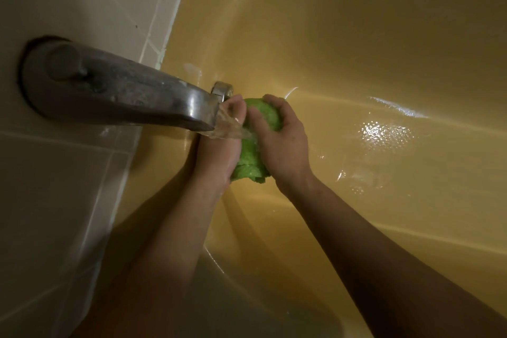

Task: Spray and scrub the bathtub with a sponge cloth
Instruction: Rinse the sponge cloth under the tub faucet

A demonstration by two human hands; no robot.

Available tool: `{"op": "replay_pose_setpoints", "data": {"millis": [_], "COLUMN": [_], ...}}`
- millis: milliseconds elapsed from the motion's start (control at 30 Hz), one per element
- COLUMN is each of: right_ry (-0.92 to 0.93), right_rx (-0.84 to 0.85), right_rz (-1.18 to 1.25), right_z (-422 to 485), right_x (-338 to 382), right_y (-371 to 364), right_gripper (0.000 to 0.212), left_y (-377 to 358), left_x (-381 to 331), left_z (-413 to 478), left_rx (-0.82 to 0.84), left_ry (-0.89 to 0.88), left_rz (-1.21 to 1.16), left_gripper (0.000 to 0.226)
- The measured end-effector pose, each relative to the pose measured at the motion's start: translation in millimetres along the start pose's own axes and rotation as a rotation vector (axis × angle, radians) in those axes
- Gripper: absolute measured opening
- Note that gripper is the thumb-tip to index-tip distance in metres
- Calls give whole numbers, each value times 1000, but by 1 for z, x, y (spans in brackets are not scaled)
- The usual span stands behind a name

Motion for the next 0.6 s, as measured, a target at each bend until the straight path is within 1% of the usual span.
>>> {"op": "replay_pose_setpoints", "data": {"millis": [67,133,200,233,300,333,367,433,467,500,533,600], "right_ry": [75,137,107,60,-115,-247,-391,-613,-670,-684,-666,-576], "right_rx": [28,46,66,90,182,256,328,410,422,430,438,408], "right_rz": [-77,-144,-139,-100,30,131,247,429,488,527,538,497], "right_z": [-3,-10,-18,-21,-22,-21,-22,-22,-20,-17,-14,-7], "right_x": [1,-1,-10,-17,-34,-44,-52,-61,-63,-64,-62,-56], "right_y": [5,12,20,25,32,31,29,23,22,21,21,23], "right_gripper": [33,28,29,28,28,37,51,63,65,63,57,39], "left_y": [0,-1,-3,-4,-5,-5,-5,-9,-11,-13,-14,-12], "left_x": [2,10,20,26,33,35,38,42,42,41,40,35], "left_z": [-7,-22,-37,-41,-47,-49,-52,-61,-67,-71,-74,-75], "left_rx": [0,-11,-30,-29,-3,25,60,169,220,259,277,282], "left_ry": [-73,-102,-106,-102,-70,-42,-18,-3,7,19,13,-36], "left_rz": [106,148,156,140,86,62,48,9,-19,-39,-25,105], "left_gripper": [33,35,25,22,26,30,33,37,37,36,35,33]}}
Point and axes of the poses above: each hand's wrist, its own z-axis towards the middle knuckle, its own y-axis out of the back of the hand, x = y × z, the point moved 8 cm from there along z, towards the middle knuckle, and after that the axes turned 5 degrees about -y, right-handed, at the moved point
